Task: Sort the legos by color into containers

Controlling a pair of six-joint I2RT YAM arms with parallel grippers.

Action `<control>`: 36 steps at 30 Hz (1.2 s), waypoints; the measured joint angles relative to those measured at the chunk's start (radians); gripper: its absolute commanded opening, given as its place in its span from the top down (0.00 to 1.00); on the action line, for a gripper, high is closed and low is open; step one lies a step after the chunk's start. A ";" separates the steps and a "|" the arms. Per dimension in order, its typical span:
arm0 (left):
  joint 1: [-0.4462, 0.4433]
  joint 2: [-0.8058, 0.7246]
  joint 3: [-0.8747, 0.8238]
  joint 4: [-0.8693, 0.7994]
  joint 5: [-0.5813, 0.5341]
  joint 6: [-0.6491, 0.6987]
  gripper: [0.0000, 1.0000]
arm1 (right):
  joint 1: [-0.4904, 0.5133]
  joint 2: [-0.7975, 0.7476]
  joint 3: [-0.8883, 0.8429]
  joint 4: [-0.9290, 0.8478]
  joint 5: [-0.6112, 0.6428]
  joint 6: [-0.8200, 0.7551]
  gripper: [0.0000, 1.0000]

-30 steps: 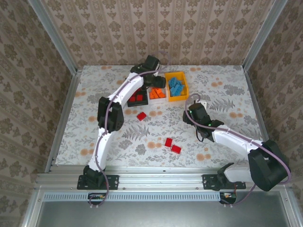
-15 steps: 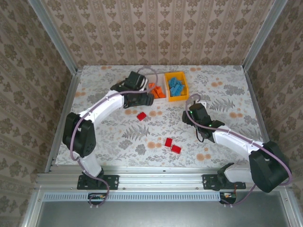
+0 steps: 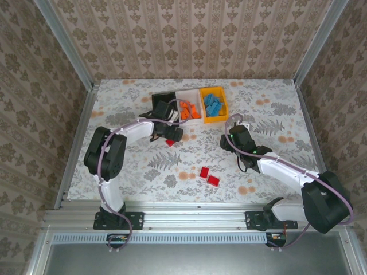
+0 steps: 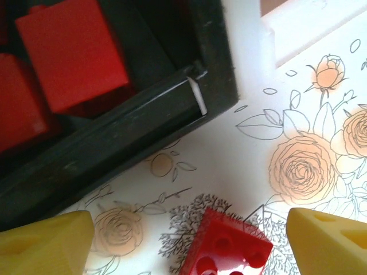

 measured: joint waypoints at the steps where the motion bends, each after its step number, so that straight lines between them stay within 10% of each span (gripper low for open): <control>1: -0.001 0.007 0.000 0.007 0.006 0.002 0.16 | 0.000 0.000 0.000 0.000 0.000 0.000 0.32; 36: -0.192 -0.013 -0.064 -0.028 -0.227 -0.045 0.71 | 0.000 0.000 0.000 0.000 -0.008 0.000 0.32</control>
